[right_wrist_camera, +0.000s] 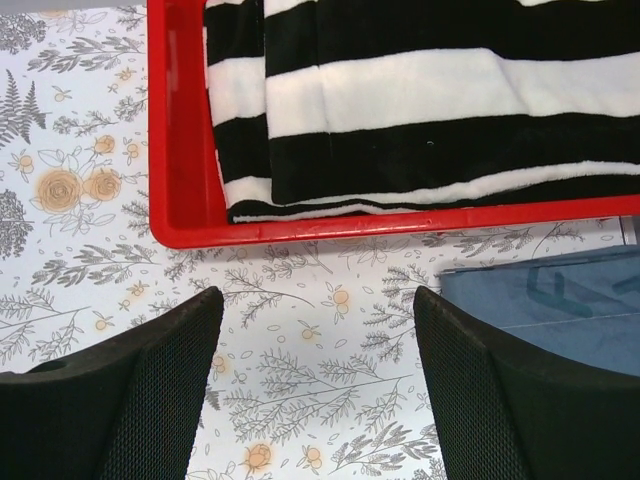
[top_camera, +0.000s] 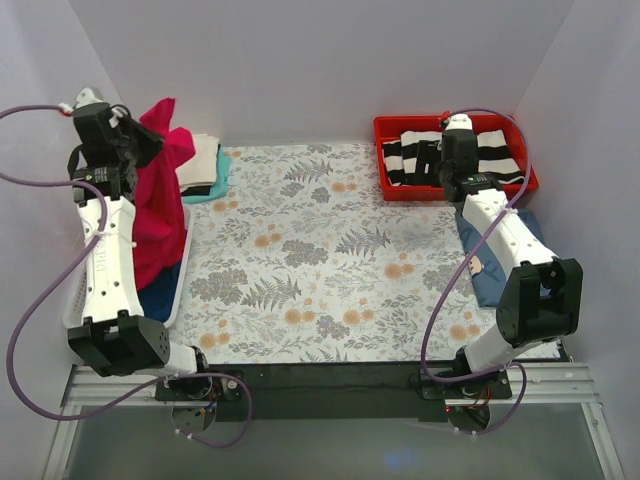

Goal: Fold and stack the t-shirts
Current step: Move the tshirt to the center of the board

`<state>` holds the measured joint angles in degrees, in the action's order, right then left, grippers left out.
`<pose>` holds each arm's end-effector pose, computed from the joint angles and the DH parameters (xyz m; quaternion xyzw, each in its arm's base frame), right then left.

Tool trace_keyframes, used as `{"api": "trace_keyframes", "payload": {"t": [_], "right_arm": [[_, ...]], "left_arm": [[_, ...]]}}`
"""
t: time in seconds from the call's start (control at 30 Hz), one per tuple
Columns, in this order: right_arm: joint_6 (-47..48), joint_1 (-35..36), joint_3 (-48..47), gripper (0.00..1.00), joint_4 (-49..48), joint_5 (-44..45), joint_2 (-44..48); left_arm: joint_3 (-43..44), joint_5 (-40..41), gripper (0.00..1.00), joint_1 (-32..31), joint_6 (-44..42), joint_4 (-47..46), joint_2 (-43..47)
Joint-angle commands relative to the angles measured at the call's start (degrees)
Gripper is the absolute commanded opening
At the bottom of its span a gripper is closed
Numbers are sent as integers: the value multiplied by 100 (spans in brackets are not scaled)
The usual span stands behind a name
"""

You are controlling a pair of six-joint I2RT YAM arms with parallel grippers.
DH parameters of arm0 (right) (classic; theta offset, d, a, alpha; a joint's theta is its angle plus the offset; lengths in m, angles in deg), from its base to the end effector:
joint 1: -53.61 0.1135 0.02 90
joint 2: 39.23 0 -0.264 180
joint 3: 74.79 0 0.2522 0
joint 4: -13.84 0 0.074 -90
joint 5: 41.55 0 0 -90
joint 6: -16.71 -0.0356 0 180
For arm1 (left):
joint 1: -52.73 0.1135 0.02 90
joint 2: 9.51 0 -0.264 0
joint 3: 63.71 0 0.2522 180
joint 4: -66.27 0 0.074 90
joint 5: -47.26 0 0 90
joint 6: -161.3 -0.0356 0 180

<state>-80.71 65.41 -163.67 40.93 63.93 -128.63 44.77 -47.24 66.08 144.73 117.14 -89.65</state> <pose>0.3596 0.0654 0.3250 0.0373 0.8497 -0.0279 0.5253 0.2905 0.0661 0.4514 -0.5550 0.6188 -0.3061 0.4640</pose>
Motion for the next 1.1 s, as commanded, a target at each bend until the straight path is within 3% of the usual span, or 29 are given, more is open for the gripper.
{"api": "trace_keyframes", "payload": {"t": [0.0, 0.43, 0.93, 0.97, 1.07], "right_arm": [[-31, 43, -118, 82, -40, -54, 186], [-163, 95, 770, 82, -49, 121, 1083], [-198, 104, 796, 84, 338, 886, 1602], [-198, 104, 796, 84, 355, 930, 1584], [-172, 104, 805, 84, 373, 930, 1549]], "left_arm": [[258, -1123, 0, -744, -592, -546, -142], [723, -1458, 0, -3494, -1129, -924, -1486], [1329, -1976, 0, -5314, -1225, -784, -3675], [1556, -1890, 0, -5429, -1382, -705, -3754], [1926, -591, 0, -5948, -1769, -371, -3930]]}}
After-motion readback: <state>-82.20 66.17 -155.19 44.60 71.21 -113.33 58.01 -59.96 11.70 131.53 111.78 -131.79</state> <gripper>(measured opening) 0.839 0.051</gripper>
